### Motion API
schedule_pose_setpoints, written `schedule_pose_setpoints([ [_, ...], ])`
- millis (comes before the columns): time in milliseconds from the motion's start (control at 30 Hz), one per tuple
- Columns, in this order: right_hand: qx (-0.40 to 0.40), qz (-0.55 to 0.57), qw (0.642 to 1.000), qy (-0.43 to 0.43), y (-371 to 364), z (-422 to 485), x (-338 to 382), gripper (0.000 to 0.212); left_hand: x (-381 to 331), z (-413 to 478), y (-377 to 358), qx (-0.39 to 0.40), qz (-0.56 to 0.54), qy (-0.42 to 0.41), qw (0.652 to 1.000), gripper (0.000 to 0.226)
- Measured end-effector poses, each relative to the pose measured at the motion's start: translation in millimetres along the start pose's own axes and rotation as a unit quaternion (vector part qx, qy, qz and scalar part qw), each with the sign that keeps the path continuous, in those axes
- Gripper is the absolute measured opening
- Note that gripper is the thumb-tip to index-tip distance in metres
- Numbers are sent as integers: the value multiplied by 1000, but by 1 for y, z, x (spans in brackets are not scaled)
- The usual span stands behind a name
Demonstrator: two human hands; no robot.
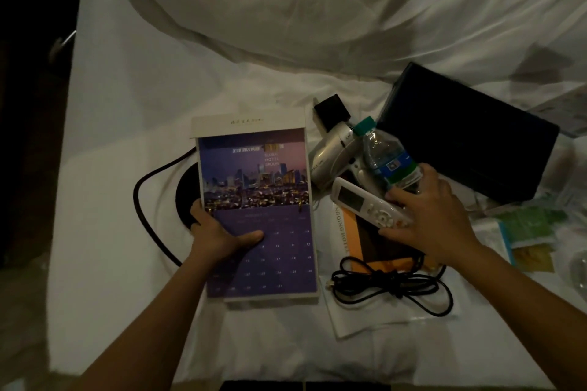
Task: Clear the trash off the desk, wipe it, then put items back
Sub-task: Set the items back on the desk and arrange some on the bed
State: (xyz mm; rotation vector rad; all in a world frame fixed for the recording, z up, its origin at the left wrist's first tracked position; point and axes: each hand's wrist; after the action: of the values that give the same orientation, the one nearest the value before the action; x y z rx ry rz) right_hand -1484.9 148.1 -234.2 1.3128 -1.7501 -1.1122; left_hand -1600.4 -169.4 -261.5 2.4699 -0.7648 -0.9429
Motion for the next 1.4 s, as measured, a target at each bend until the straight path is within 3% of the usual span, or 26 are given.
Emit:
schedule_pose_setpoints([
  [133, -19, 44, 999, 13, 0, 1, -5, 60, 3, -3, 7, 30, -36, -30, 998, 127],
  [367, 8, 134, 991, 15, -1, -5, -11, 53, 6, -19, 1, -3, -136, -63, 989, 68],
  [533, -19, 198, 980, 14, -5, -21, -10, 54, 5, -26, -6, -24, -181, -123, 975, 53],
  [867, -75, 320, 940, -96, 10, -84, 16, 51, 3, -49, 8, -4, -210, -220, 953, 43],
  [1167, -142, 406, 874, -224, 78, -191, 71, 48, -35, -114, 65, 124, -213, -277, 929, 41],
  [1333, -191, 450, 834, -257, 122, -255, 90, 48, -74, -172, 100, 206, -180, -343, 899, 54],
  [1400, -222, 459, 818, -265, 136, -279, 96, 45, -86, -195, 107, 229, -191, -365, 882, 47],
])
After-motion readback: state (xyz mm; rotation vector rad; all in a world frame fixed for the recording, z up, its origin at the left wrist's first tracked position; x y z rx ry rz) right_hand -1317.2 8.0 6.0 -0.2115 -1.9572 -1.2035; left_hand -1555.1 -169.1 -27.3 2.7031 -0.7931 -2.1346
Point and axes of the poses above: each hand's wrist, its own z-axis towards the middle knuckle, its own y-axis out of the back of the hand, x = y × z, and after that the axes turned 12 degrees about -z, right-handed
